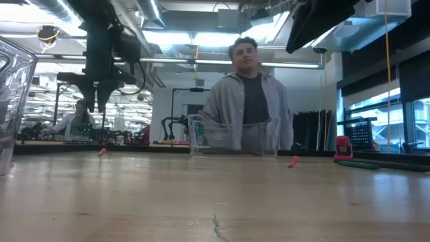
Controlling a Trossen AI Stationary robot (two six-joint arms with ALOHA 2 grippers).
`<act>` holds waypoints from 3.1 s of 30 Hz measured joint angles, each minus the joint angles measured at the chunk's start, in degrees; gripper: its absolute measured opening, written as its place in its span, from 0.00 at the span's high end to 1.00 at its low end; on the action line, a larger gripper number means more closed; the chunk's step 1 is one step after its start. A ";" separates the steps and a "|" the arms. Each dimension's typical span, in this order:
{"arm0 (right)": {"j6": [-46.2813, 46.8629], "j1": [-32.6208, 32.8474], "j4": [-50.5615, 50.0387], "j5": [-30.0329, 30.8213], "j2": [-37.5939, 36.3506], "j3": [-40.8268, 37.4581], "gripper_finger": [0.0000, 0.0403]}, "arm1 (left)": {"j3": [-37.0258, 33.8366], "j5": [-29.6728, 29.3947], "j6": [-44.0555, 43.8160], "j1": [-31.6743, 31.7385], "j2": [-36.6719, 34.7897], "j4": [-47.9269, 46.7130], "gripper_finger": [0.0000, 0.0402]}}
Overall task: Sort crayons/erasers/pens/pencils in bins
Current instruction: Put the pink colored pencil into the bottom left transparent bin
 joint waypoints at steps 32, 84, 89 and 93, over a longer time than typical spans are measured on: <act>0.13 0.15 0.02 0.68 0.01 0.02 0.65 | -13.57 1.00 -15.15 -6.11 2.68 17.99 0.77; 0.00 0.13 0.11 0.68 0.04 0.02 0.65 | -23.44 2.04 -13.77 -7.65 4.03 24.00 0.77; 0.12 0.11 0.11 0.68 0.04 0.02 0.65 | -23.56 1.30 -12.38 -7.71 4.03 24.48 0.77; 0.18 0.11 0.11 0.68 0.04 0.02 0.65 | -23.64 0.47 -11.32 -7.70 4.05 25.11 0.77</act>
